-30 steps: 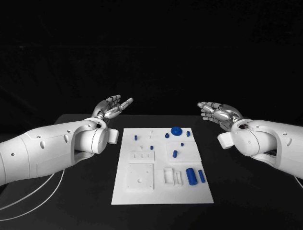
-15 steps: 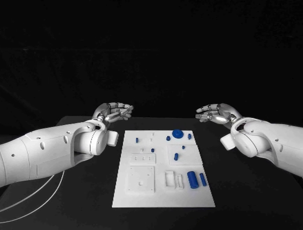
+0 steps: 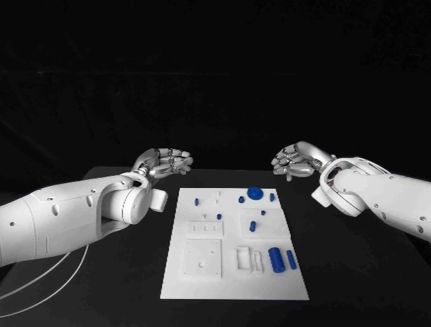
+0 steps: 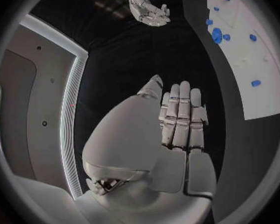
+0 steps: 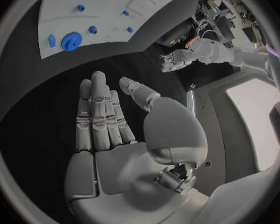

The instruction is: Assemble the parts on the task board

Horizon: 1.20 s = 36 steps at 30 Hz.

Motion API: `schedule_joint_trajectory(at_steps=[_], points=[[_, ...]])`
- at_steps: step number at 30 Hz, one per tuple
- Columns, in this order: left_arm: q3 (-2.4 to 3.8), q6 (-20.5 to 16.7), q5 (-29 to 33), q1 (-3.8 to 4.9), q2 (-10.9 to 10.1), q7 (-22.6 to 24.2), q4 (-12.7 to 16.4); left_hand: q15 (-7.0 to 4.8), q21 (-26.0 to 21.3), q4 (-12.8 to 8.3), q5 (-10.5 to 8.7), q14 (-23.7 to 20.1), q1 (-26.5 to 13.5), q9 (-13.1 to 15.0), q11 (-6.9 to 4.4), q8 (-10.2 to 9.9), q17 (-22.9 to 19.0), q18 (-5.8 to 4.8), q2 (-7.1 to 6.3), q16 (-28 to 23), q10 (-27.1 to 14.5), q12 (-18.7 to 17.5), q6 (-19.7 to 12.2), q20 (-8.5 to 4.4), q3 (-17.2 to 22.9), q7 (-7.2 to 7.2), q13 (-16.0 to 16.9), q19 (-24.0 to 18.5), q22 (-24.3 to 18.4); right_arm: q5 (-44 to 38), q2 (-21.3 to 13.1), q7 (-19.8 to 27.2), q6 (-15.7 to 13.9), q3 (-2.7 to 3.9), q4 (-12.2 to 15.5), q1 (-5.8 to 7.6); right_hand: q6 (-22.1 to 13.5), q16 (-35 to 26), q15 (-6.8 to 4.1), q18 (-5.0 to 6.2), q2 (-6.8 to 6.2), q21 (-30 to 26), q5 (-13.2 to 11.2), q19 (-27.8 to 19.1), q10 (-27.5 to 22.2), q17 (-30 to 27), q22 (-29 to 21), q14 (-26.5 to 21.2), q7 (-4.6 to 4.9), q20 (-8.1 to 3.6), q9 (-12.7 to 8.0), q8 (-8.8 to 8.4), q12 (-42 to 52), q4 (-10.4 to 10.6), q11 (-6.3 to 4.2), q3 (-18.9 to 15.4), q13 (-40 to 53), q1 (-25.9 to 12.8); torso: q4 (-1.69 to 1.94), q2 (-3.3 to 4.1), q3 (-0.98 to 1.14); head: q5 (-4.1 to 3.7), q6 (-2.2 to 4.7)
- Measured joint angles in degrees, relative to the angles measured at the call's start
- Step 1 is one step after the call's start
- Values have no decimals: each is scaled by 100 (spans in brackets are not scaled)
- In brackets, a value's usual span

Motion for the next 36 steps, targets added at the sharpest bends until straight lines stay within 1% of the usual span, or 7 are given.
schedule_joint_trajectory(at_steps=[1,3,7,11,19,28,36], points=[[1,31,-4,15,-24,6,40,0,0,47,-31,0,0,-16,12,-45,0,-4,0,-19,-37,-58,-34,0,-20,-10,-17,0,-8,-158,19,-25,21,16,1,26,0,374,-16,-73,-50,272,13,420,6,231,110,331,0,-181,0,-39,-46,-26,-37,-26,-11,92,-1,15,2,-2,16],[2,84,-10,36,-67,19,115,0,0,107,-31,0,-2,-36,26,-72,0,-9,-2,-32,-55,-126,-45,-1,-57,-6,-33,1,-15,-440,60,-74,64,28,2,85,0,941,-52,-73,-76,584,22,797,-13,611,277,524,0,-398,6,-91,-121,-31,-53,-135,-31,121,-1,48,4,-8,42],[0,171,-20,84,-184,33,323,-10,-1,128,-58,55,-57,-54,33,-103,11,-50,-57,-70,-63,-194,-45,-41,-78,-6,-45,41,-23,-989,173,-200,196,31,15,204,27,1773,-69,-72,-113,980,22,1084,18,1152,415,524,-28,-613,33,-128,-205,-7,-84,-171,-48,159,-2,137,24,-30,113],[3,244,-38,138,-299,44,538,-10,-1,143,-66,55,-92,-73,67,-163,14,-86,-92,-129,-97,-295,-86,-83,-94,-5,-63,40,-34,-1505,242,-356,368,31,69,329,27,2096,-51,-75,-113,1146,-23,1090,40,1318,409,454,-29,-619,47,-160,-222,-7,-63,-171,-54,159,-3,235,38,-50,185],[25,325,-63,215,-385,51,759,-10,-29,143,-121,55,-199,-101,114,-242,29,-147,-199,-223,-178,-460,-150,-123,-94,-27,-97,0,-46,-2336,417,-629,601,30,55,459,43,2178,-65,-79,-219,1188,-199,1090,72,1341,409,365,-46,-619,64,-194,-245,-7,-72,-171,-59,173,14,396,60,-66,244],[29,364,-74,258,-415,54,874,11,-51,143,-143,31,-243,-115,133,-279,42,-210,-243,-290,-237,-528,-188,-143,-94,-25,-108,-21,-54,-3019,598,-821,765,30,52,467,85,2239,-58,-90,-330,1259,-266,1068,112,1317,409,345,-88,-642,88,-194,-245,-10,-94,-231,-52,168,60,560,76,-77,322],[34,390,-80,295,-435,54,972,11,-51,143,-143,31,-284,-121,146,-302,49,-215,-261,-312,-249,-575,-209,-143,-94,-46,-113,-21,-59,-3439,763,-925,855,23,-60,467,69,2338,-58,-93,-332,1334,-266,1068,111,1317,409,345,-116,-642,99,-215,-245,-7,-94,-234,-53,166,115,668,80,-73,378]])
